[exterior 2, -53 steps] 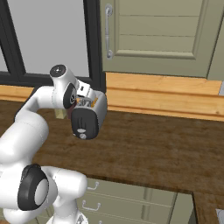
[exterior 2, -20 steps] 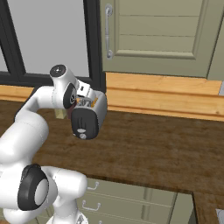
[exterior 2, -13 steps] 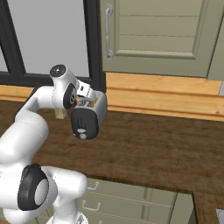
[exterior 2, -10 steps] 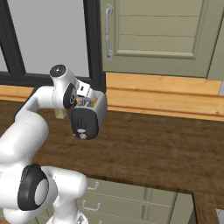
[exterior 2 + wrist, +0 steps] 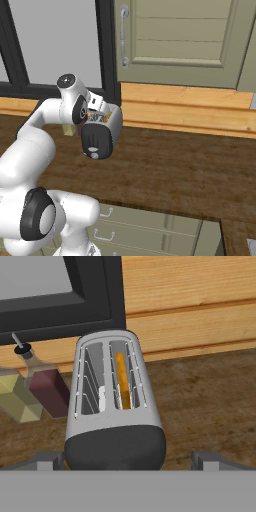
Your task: Start the toaster. Once the lever pops up, take the bread to the plate on the dining counter.
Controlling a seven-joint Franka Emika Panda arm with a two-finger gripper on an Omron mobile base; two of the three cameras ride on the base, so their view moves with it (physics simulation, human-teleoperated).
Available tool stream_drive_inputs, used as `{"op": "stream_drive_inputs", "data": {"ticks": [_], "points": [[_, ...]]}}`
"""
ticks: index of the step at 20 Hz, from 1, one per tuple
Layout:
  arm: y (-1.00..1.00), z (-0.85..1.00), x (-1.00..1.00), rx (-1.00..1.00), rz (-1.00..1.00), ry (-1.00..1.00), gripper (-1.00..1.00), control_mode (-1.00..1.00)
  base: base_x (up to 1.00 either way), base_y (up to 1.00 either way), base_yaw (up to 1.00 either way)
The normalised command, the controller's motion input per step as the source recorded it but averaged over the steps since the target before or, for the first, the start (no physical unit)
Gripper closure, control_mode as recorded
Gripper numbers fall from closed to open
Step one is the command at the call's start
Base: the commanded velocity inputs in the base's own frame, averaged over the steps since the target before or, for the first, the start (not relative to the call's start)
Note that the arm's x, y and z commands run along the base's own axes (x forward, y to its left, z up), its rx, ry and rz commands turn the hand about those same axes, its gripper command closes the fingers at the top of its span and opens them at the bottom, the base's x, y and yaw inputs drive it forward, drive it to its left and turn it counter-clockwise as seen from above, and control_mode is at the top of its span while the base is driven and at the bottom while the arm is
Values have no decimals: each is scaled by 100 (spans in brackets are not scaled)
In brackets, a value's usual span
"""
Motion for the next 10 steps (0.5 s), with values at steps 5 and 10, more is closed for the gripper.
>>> {"op": "stream_drive_inputs", "data": {"ticks": [5,10], "points": [[0,0,0,0,0,0,-100,-100,0,0,0],[0,0,0,0,0,0,-100,-100,0,0,0]]}}
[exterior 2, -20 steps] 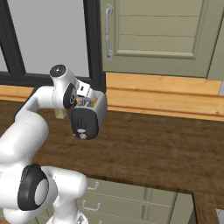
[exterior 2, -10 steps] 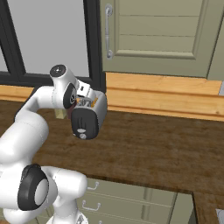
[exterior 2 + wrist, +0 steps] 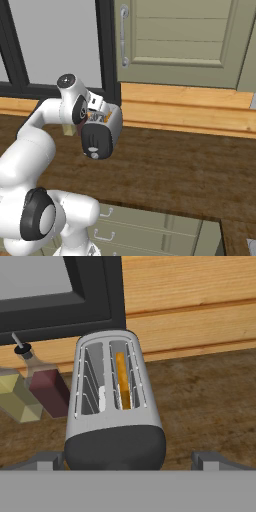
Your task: Start the toaster. Once the lever pops up, take the bread to the plate on the dining counter.
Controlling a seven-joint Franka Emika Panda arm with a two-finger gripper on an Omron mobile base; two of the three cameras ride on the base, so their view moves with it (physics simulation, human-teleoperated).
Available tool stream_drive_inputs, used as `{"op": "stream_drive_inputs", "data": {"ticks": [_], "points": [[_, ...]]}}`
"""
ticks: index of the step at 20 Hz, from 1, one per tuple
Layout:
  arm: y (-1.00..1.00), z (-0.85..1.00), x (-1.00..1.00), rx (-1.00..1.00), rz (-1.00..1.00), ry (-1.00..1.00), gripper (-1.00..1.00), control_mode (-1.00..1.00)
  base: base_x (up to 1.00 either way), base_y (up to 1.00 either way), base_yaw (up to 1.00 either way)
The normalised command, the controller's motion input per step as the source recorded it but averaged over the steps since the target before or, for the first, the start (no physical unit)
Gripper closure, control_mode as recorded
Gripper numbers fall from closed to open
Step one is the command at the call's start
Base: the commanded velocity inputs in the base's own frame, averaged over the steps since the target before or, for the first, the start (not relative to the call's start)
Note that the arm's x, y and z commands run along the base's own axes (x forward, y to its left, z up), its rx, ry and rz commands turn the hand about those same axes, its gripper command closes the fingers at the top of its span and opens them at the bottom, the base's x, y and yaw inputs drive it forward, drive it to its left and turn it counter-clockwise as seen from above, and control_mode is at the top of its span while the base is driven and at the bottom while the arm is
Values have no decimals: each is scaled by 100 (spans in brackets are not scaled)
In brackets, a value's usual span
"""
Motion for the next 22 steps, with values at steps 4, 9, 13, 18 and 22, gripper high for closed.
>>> {"op": "stream_drive_inputs", "data": {"ticks": [4,9,13,18,22], "points": [[0,0,0,0,0,0,-100,-100,0,0,0],[0,0,0,0,0,0,-100,-100,0,0,0],[0,0,0,0,0,0,-100,-100,0,0,0],[0,0,0,0,0,0,-100,-100,0,0,0],[0,0,0,0,0,0,-100,-100,0,0,0]]}}
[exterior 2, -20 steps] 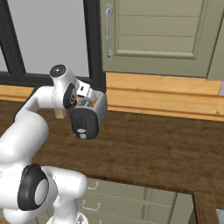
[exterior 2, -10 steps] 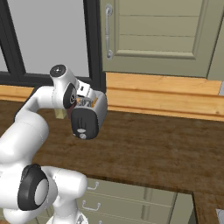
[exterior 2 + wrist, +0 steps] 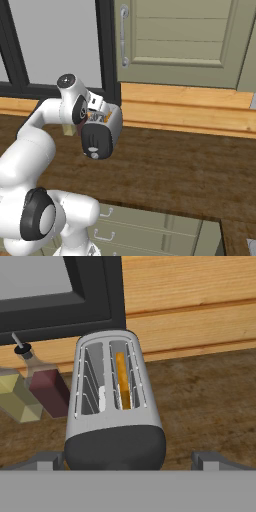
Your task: Start the toaster. Once the lever pops up, take the bread to the plate on the dining counter.
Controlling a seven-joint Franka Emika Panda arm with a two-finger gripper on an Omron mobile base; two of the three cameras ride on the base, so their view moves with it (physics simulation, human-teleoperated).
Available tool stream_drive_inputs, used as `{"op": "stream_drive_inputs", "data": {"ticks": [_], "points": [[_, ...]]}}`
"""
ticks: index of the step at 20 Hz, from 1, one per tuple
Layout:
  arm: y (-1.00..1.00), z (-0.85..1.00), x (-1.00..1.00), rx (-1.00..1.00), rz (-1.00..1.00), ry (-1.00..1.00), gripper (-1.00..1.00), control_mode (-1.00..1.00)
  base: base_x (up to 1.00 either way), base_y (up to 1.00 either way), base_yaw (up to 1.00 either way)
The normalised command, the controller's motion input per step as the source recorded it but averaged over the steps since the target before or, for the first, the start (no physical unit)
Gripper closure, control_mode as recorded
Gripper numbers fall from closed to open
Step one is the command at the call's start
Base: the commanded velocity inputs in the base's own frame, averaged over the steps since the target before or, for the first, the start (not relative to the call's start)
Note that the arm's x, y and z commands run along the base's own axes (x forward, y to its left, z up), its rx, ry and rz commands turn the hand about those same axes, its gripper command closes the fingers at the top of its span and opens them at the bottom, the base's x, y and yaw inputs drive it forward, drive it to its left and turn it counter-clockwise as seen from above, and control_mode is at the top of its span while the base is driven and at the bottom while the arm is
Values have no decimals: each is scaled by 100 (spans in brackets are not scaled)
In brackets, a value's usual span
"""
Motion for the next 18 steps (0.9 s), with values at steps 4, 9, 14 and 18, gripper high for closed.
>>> {"op": "stream_drive_inputs", "data": {"ticks": [4,9,14,18], "points": [[0,0,0,0,0,0,-100,-100,0,0,0],[0,0,0,0,0,0,-100,-100,0,0,0],[0,0,0,0,0,0,-100,-100,0,0,0],[0,0,0,0,0,0,-100,-100,0,0,0]]}}
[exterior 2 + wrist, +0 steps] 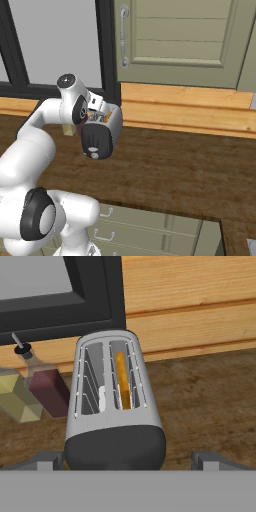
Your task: Start the toaster. Once the lever pops up, take the bread to the plate on the dining counter.
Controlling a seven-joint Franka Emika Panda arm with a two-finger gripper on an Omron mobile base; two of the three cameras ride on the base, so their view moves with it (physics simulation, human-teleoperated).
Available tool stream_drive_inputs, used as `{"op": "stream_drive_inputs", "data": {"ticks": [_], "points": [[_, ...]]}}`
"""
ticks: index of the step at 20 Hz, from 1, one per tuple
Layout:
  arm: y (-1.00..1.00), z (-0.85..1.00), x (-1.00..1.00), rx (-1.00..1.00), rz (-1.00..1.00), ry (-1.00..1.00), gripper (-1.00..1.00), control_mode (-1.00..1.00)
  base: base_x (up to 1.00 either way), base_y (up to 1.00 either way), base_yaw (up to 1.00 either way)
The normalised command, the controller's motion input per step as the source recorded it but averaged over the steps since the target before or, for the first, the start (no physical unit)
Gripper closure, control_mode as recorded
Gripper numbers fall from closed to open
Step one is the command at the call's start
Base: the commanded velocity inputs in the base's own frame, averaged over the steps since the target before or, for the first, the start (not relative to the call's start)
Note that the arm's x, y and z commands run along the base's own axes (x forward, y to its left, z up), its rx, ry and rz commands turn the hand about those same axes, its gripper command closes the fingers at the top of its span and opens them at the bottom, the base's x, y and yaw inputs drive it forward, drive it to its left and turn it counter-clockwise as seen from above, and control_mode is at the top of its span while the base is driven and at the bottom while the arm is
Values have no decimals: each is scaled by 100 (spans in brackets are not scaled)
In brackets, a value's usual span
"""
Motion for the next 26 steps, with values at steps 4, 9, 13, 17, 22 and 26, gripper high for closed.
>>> {"op": "stream_drive_inputs", "data": {"ticks": [4,9,13,17,22,26], "points": [[0,0,0,0,0,0,-100,-100,0,0,0],[0,0,0,0,0,0,-100,-100,0,0,0],[0,0,0,0,0,0,-100,-100,0,0,0],[0,0,0,0,0,0,-100,-100,0,0,0],[0,0,0,0,0,0,-100,-100,0,0,0],[0,0,0,0,0,0,-100,-100,0,0,0]]}}
